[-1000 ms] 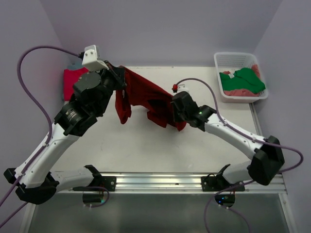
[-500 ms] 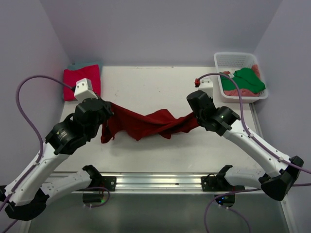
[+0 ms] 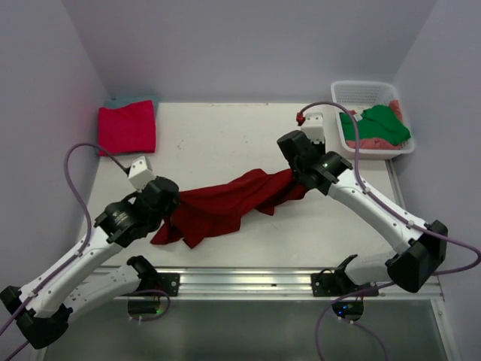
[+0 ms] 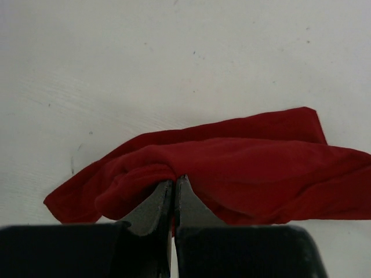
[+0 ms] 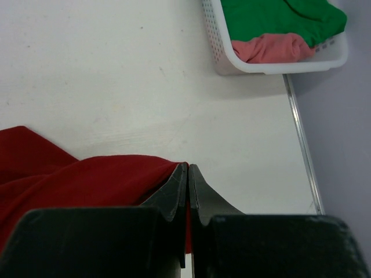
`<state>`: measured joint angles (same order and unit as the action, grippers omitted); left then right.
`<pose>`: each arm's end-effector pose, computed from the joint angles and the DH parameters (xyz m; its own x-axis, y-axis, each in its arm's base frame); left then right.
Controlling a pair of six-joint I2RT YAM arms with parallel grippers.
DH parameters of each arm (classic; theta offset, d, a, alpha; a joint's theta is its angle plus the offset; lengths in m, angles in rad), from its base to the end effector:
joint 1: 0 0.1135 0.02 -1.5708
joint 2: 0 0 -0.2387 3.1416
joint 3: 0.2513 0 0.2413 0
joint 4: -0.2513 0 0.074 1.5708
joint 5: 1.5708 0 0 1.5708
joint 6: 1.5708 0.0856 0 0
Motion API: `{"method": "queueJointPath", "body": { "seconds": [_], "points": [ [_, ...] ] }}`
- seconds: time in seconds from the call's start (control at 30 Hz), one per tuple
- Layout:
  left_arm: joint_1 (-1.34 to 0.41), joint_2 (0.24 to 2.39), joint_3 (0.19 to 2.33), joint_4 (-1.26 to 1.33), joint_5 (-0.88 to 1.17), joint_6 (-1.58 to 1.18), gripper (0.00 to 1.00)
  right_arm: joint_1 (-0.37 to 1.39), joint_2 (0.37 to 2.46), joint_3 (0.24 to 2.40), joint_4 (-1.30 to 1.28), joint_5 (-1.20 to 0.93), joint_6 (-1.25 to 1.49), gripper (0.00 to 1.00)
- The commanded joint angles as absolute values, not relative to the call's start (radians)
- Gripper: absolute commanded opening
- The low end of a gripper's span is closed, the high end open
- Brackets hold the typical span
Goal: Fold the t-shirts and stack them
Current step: Flatten out the tshirt
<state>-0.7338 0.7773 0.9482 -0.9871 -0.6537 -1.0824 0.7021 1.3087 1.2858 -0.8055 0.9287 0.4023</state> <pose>0.1590 -0.0733 0.2764 -0.4502 -0.5380 -0.7127 -0.3735 0.8384 -0.3970 0.2564 0.1271 0.3064 -0.5072 -0.1219 -0.8531 0.2448 0.9288 -0.2783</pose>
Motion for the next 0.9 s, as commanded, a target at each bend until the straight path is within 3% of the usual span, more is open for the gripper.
{"method": "queueJointPath", "body": {
  "seconds": [0.0, 0.2, 0.37, 0.5, 0.87],
  "points": [
    [-0.732, 0.808, 0.852, -0.772, -0.707, -1.091, 0.0, 0.663, 1.365, 1.29, -0.721, 0.944, 0.408, 0.0],
    [-0.644, 0.928, 0.735, -0.406, -0.796, -0.945, 0.0, 0.627, 1.471, 1.241, -0.631, 0.874, 0.437, 0.0],
    [-0.47, 1.017, 0.738, -0.162, -0.767, -0.827, 0.0, 0.623, 1.54, 1.221, -0.595, 0.853, 0.442, 0.0],
    [-0.445, 1.125, 0.78, 0.049, -0.788, -0.718, 0.0, 0.621, 1.565, 1.201, -0.572, 0.839, 0.442, 0.0],
    [-0.246, 1.501, 0.847, 0.314, -0.511, -0.634, 0.0, 0.621, 1.594, 1.17, -0.539, 0.79, 0.454, 0.0]
  ]
}}
